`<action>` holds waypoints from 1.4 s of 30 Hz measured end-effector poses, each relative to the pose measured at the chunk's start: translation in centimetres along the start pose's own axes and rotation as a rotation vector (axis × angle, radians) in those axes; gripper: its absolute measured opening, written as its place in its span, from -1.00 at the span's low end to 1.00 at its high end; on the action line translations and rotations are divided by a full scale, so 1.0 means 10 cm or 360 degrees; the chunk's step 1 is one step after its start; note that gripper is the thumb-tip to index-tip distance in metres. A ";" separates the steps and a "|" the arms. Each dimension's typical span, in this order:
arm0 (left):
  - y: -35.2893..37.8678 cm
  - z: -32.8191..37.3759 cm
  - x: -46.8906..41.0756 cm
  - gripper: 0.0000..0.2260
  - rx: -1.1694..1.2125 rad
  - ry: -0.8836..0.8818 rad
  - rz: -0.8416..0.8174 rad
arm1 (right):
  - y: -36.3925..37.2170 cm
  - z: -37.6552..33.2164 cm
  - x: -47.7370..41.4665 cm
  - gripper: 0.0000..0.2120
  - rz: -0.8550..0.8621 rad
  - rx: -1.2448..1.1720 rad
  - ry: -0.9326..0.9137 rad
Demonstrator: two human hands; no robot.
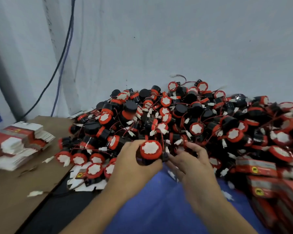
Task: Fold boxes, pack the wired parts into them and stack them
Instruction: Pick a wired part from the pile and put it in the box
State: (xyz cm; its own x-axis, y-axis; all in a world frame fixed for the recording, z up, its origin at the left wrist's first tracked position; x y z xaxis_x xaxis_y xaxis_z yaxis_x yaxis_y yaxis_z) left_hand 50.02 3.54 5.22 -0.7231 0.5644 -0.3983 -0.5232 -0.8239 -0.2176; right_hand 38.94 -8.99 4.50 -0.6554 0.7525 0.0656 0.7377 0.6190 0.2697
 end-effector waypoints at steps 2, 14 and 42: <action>-0.09 0.29 0.41 -0.59 0.0078 -0.0109 -0.0135 | -0.15 -0.09 0.38 -0.61 -0.0092 -0.0034 0.0272; -0.26 1.47 2.41 -0.54 -0.0305 -0.0047 -0.0524 | -0.93 -0.56 2.49 -0.92 -0.0284 0.0533 -0.0042; 0.48 0.79 3.30 -0.52 -0.1927 0.0103 -0.0671 | -0.65 -0.14 2.79 -0.94 -0.0153 0.2276 -0.0456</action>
State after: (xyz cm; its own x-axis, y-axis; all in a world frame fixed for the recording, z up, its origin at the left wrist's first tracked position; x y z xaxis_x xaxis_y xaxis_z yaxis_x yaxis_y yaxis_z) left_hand 20.04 18.62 -1.92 -0.5617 0.8161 -0.1360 0.0608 -0.1232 -0.9905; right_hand 15.58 7.66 5.88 -0.7822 0.6087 -0.1327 0.3347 0.2308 -0.9136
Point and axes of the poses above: each hand's wrist, its own x-axis away from the middle knuckle, its own y-axis out of the palm, z = x × y, the point moved 3 cm from there along -x, towards the middle knuckle, and after that the axes turned 9 degrees about x, right-handed, at the moved point
